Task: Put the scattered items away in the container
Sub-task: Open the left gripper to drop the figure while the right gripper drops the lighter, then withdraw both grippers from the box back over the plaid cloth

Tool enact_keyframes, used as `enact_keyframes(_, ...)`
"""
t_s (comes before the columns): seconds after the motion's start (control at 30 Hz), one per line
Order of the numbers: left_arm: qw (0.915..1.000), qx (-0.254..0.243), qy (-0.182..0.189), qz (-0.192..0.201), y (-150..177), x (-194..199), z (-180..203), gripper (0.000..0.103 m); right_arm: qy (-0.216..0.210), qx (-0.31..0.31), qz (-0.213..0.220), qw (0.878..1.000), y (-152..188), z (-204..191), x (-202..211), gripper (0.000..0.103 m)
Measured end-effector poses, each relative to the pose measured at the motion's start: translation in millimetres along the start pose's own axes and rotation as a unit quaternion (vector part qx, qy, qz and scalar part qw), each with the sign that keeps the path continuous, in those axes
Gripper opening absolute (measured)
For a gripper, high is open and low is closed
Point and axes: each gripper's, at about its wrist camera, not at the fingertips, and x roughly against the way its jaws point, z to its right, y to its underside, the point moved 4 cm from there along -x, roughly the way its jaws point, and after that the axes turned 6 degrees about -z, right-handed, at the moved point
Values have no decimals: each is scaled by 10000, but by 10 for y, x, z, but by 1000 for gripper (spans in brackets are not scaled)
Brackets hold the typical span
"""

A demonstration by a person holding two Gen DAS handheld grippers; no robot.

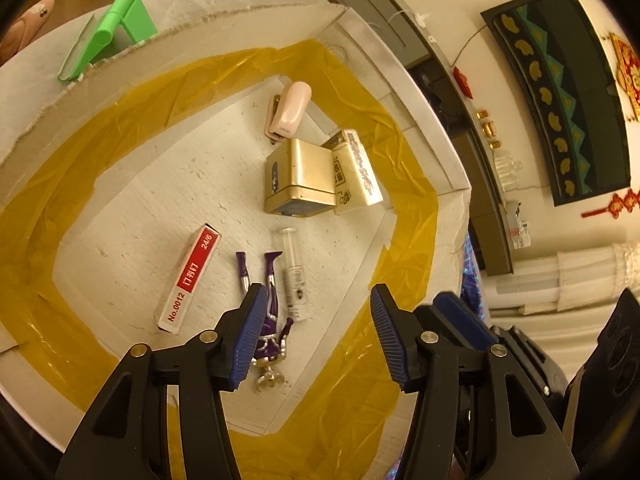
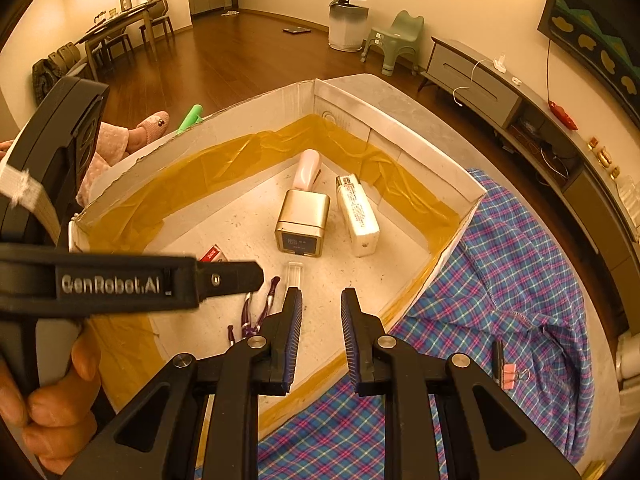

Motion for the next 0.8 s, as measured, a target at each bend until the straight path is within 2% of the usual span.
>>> enact_keyframes(0.17, 9993, -133, -145, 309, -35, 152, -13, 57, -278, -134, 187, 9993, 65, -36, 104, 31)
enact_keyframes(0.27, 9979, -300, -276, 508, -30, 231, 12, 57, -514, -235, 393, 9976, 113, -30, 192, 33)
enact_keyframes(0.4, 9900, -946, -518, 910, 49, 359, 206, 57, -749, -392, 805, 9932, 221, 33, 393, 33)
enact_keyframes(0.53, 9651, -2016, -744, 1496, 241, 520, 578, 57, -969, -532, 1317, 9851, 384, 114, 644, 33)
enact_keyframes(0.63, 9345, -2719, -1130, 2001, 426, 592, 828, 57, -1060, -607, 1540, 9805, 525, 164, 764, 33)
enact_keyframes(0.73, 9171, -3076, -1385, 2124, 539, 554, 944, 57, -1118, -668, 1608, 9784, 669, 196, 820, 34)
enact_keyframes(0.8, 9127, -3199, -1513, 2042, 590, 479, 971, 57, -1118, -674, 1628, 9780, 770, 204, 838, 34)
